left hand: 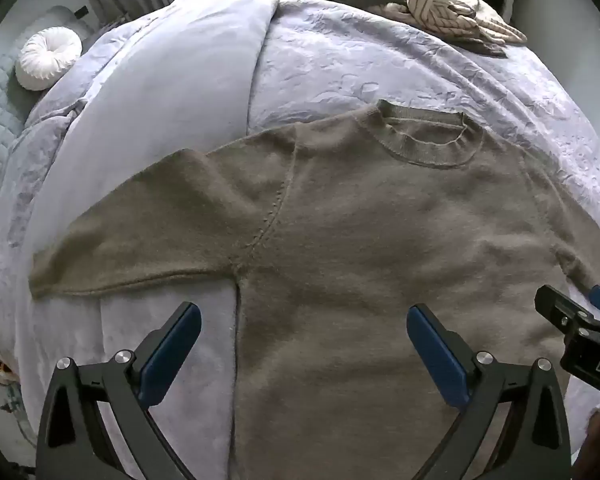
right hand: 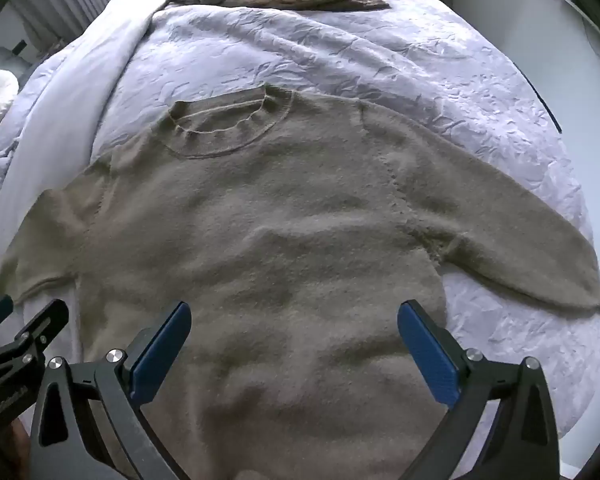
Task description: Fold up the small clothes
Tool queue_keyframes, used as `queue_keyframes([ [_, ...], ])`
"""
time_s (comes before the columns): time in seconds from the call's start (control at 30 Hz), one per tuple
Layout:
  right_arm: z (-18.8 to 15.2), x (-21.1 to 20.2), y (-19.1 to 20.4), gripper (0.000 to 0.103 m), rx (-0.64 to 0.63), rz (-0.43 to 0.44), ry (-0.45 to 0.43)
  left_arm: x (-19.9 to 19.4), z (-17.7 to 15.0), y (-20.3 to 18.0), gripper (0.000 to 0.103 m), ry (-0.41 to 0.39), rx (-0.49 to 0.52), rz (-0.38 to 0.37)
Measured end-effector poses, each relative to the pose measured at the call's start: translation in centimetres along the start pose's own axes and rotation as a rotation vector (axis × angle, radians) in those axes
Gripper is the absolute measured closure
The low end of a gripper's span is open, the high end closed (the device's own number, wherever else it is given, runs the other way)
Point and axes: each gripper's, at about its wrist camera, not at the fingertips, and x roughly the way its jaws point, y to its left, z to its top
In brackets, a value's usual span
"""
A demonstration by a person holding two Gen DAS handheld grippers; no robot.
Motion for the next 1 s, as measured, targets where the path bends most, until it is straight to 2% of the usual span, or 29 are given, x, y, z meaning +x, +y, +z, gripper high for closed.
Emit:
queue_keyframes([
  [0.17,-0.6,0.6,0.3,0.0,0.018,0.031,0.032,-0.1,0.0,0.5,0.0,0.018,-0.032,-0.051],
  [0.33,-0.2,0.3,0.0,0.0,0.007,0.019,0.075,0.0,-0.3,0.4,0.0,0.035,-0.05,-0.03],
  [1.0,0.0,-0.3,1.0,0.0,-0.037,-0.002,0.061,0.3,-0.4,1.5,0.0,0.056,-0.078,-0.012],
])
